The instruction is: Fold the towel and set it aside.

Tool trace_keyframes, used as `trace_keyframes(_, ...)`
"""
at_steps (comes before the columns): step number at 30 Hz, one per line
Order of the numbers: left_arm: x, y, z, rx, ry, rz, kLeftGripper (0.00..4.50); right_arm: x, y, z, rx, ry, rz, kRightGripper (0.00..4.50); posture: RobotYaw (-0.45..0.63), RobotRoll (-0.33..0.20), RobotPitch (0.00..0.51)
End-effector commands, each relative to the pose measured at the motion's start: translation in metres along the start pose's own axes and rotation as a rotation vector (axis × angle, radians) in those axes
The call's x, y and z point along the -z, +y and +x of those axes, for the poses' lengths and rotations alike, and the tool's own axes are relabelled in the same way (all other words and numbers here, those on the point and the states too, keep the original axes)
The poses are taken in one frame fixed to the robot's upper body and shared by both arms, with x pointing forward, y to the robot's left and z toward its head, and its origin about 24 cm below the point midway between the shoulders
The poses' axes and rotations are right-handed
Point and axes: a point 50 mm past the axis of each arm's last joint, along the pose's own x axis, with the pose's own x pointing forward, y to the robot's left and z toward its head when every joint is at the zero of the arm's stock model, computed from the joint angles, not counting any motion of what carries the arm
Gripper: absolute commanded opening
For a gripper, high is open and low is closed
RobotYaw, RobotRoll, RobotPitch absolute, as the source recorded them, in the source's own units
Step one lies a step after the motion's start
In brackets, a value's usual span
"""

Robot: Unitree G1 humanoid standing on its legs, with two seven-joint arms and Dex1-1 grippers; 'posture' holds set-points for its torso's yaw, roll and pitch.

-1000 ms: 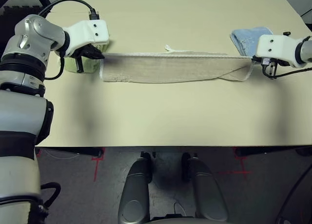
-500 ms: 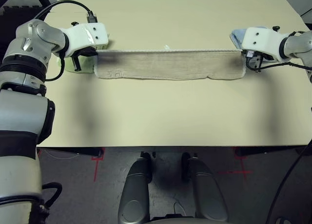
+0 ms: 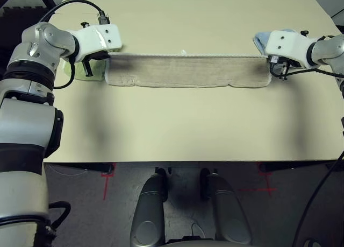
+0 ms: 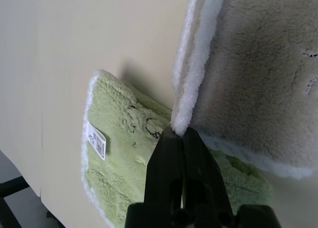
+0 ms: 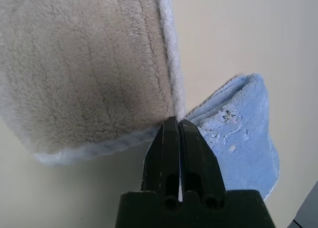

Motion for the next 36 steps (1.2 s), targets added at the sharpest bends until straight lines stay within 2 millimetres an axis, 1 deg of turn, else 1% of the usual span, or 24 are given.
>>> trace_keyframes(1,0.011,-0.002,0.000,-0.029,0.046,-0.017,0.71,0.012,0.001,-0.007,-0.013,0.038,0.042,0.79,-0.01,0.000,0.274)
trace_keyframes(2,0.011,-0.001,-0.001,-0.048,0.042,-0.016,1.05,0.012,-0.001,-0.008,-0.001,0.038,0.045,1.10,-0.01,0.000,0.274)
trace_keyframes(4,0.010,0.005,-0.004,-0.113,0.018,-0.050,1.88,0.013,-0.004,-0.011,0.014,0.035,0.058,1.88,-0.01,0.000,0.271)
trace_keyframes(5,0.011,0.007,-0.007,-0.134,0.004,-0.063,2.22,0.014,-0.007,-0.014,0.032,0.031,0.067,2.22,-0.01,0.000,0.271)
trace_keyframes(7,0.010,0.013,-0.012,-0.176,-0.056,-0.143,3.04,0.016,-0.010,-0.019,0.057,0.003,0.100,3.01,-0.01,0.000,0.270)
trace_keyframes(8,0.008,0.016,-0.015,-0.190,-0.105,-0.201,3.42,0.015,-0.014,-0.022,0.098,-0.038,0.153,3.32,-0.01,0.000,0.270)
trace_keyframes(10,0.003,0.022,-0.020,-0.224,-0.220,-0.298,4.23,0.013,-0.018,-0.026,0.142,-0.168,0.299,4.11,-0.01,0.000,0.270)
trace_keyframes(11,-0.002,0.024,-0.022,-0.212,-0.307,-0.355,4.50,0.011,-0.020,-0.028,0.161,-0.254,0.375,4.46,-0.01,0.000,0.269)
trace_keyframes(13,-0.007,0.023,-0.024,-0.168,-0.417,-0.423,4.50,0.008,-0.021,-0.030,0.159,-0.368,0.448,4.46,-0.01,0.000,0.269)
trace_keyframes(14,-0.009,0.022,-0.026,-0.127,-0.507,-0.462,4.50,0.007,-0.021,-0.032,0.157,-0.438,0.494,4.46,-0.01,0.000,0.269)
trace_keyframes(16,-0.012,0.017,-0.031,-0.001,-0.693,-0.567,4.50,0.003,-0.018,-0.035,0.094,-0.599,0.593,4.46,-0.01,0.000,0.268)
trace_keyframes(17,-0.012,0.014,-0.032,0.063,-0.757,-0.600,4.50,0.003,-0.016,-0.036,0.057,-0.661,0.639,4.46,-0.01,0.000,0.268)
trace_keyframes(18,-0.011,0.009,-0.032,0.121,-0.783,-0.630,4.50,0.003,-0.013,-0.036,0.017,-0.703,0.682,4.46,-0.01,0.000,0.268)
trace_keyframes(20,-0.007,-0.002,-0.029,0.198,-0.804,-0.617,4.50,0.003,-0.004,-0.034,-0.094,-0.766,0.778,4.46,-0.01,0.000,0.268)
trace_keyframes(21,-0.007,-0.007,-0.026,0.227,-0.814,-0.637,4.50,0.004,0.000,-0.034,-0.126,-0.784,0.813,4.46,0.00,0.000,0.268)
trace_keyframes(26,-0.011,-0.021,-0.014,0.277,-0.874,-0.648,4.50,0.003,0.014,-0.026,-0.186,-0.822,0.947,4.46,-0.01,0.000,0.267)
trace_keyframes(30,-0.012,-0.034,-0.006,0.296,-0.858,-0.577,4.50,0.002,0.023,-0.022,-0.203,-0.805,0.944,4.46,-0.02,0.000,0.268)
trace_keyframes(32,-0.011,-0.044,-0.002,0.333,-0.842,-0.520,4.50,0.002,0.027,-0.020,-0.215,-0.792,0.929,4.46,-0.02,0.000,0.269)
trace_keyframes(36,-0.007,-0.067,0.007,0.399,-0.789,-0.453,4.50,0.002,0.035,-0.013,-0.235,-0.793,0.998,4.46,-0.03,0.000,0.269)
